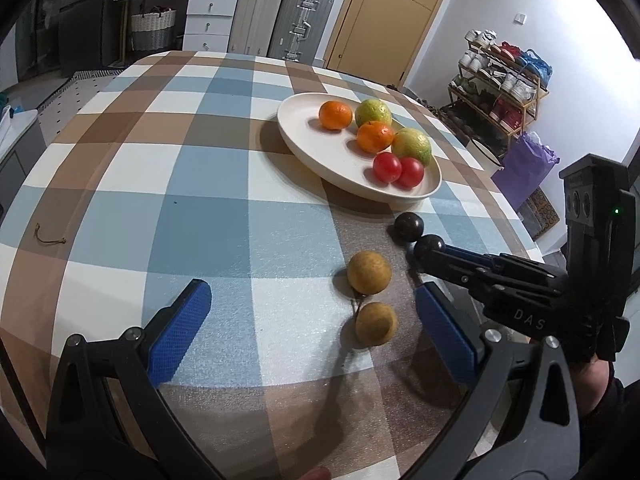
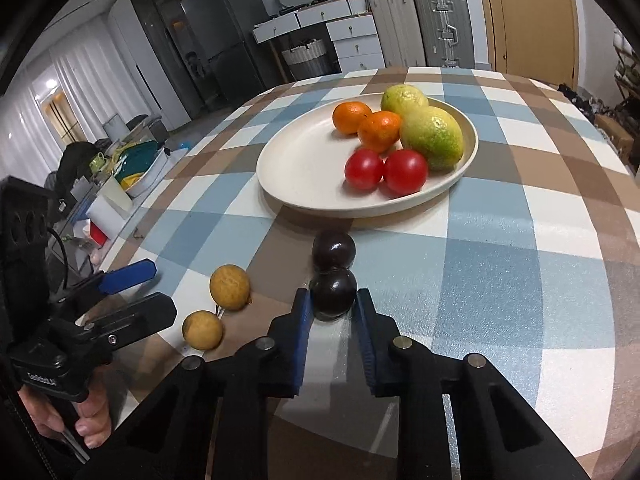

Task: Organize fruits
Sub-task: 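Grasp a brown kiwi with the left gripper while the right gripper holds the plum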

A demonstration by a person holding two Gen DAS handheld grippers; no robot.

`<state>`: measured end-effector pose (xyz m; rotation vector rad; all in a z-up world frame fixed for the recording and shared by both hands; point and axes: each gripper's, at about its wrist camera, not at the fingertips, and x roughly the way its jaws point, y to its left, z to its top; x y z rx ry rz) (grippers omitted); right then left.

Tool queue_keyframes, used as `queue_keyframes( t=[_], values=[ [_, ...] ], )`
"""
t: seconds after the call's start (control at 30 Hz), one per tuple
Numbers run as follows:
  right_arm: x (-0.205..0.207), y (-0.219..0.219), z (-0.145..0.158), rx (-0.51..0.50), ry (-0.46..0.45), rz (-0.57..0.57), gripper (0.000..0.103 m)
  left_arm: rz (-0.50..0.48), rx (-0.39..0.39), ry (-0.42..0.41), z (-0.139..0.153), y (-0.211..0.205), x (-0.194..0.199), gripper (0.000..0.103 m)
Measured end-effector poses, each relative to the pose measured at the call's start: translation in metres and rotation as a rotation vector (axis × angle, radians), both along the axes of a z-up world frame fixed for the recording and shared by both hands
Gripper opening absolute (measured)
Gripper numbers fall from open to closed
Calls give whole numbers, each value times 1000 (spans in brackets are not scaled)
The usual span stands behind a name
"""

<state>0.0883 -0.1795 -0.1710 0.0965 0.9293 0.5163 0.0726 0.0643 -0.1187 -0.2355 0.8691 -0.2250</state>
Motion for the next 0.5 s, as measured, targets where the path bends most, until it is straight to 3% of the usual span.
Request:
queue_keyframes(
  t=[0.5],
  values=[
    [-16, -26, 9, 110, -27, -18, 22, -77, 49, 32, 2, -29, 19, 102]
  ],
)
